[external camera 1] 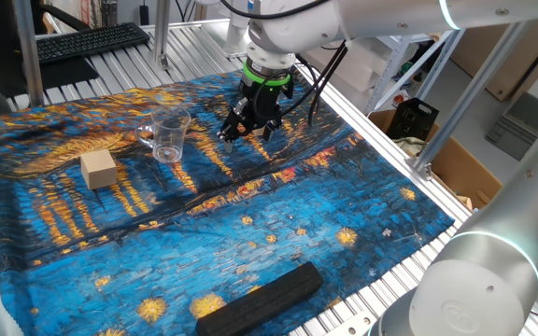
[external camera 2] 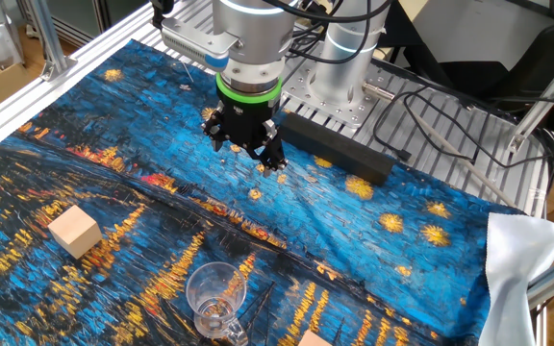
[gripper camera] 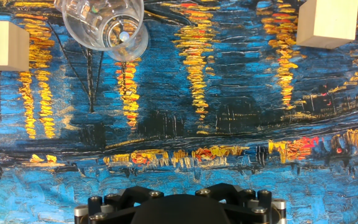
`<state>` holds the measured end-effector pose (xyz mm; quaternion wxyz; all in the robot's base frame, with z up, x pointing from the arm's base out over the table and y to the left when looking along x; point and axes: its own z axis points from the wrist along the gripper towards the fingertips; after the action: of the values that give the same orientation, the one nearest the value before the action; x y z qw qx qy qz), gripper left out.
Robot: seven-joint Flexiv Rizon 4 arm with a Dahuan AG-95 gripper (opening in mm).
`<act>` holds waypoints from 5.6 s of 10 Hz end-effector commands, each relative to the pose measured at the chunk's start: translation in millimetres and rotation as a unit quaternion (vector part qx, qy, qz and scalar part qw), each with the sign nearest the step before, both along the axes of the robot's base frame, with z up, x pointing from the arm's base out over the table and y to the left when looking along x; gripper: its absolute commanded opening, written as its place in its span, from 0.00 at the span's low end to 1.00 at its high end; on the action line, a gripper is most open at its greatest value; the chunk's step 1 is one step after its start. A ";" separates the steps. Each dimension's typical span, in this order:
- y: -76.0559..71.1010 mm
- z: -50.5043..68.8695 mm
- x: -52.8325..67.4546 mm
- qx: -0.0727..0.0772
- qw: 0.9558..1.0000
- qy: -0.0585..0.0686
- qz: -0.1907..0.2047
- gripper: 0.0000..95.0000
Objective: Pick up the cup
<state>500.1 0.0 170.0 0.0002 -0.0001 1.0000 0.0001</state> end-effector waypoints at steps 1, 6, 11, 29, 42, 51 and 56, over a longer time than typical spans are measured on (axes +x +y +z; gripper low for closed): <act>0.0 0.0 -0.1 0.000 1.000 0.000 0.000 1.00; 3.1 1.5 -0.5 0.081 0.996 0.021 0.014 0.00; 4.7 2.1 -0.7 0.081 0.996 0.021 0.014 0.00; 13.7 3.4 -0.3 0.072 0.997 0.019 0.007 0.00; 65.4 -24.2 14.9 0.038 0.999 0.020 -0.006 1.00; 70.1 -22.0 16.2 0.050 0.999 0.005 0.014 0.40; 71.3 -29.2 23.6 0.039 0.999 -0.005 -0.003 0.20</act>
<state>522.1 70.7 140.8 0.0099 0.0063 0.9992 0.0375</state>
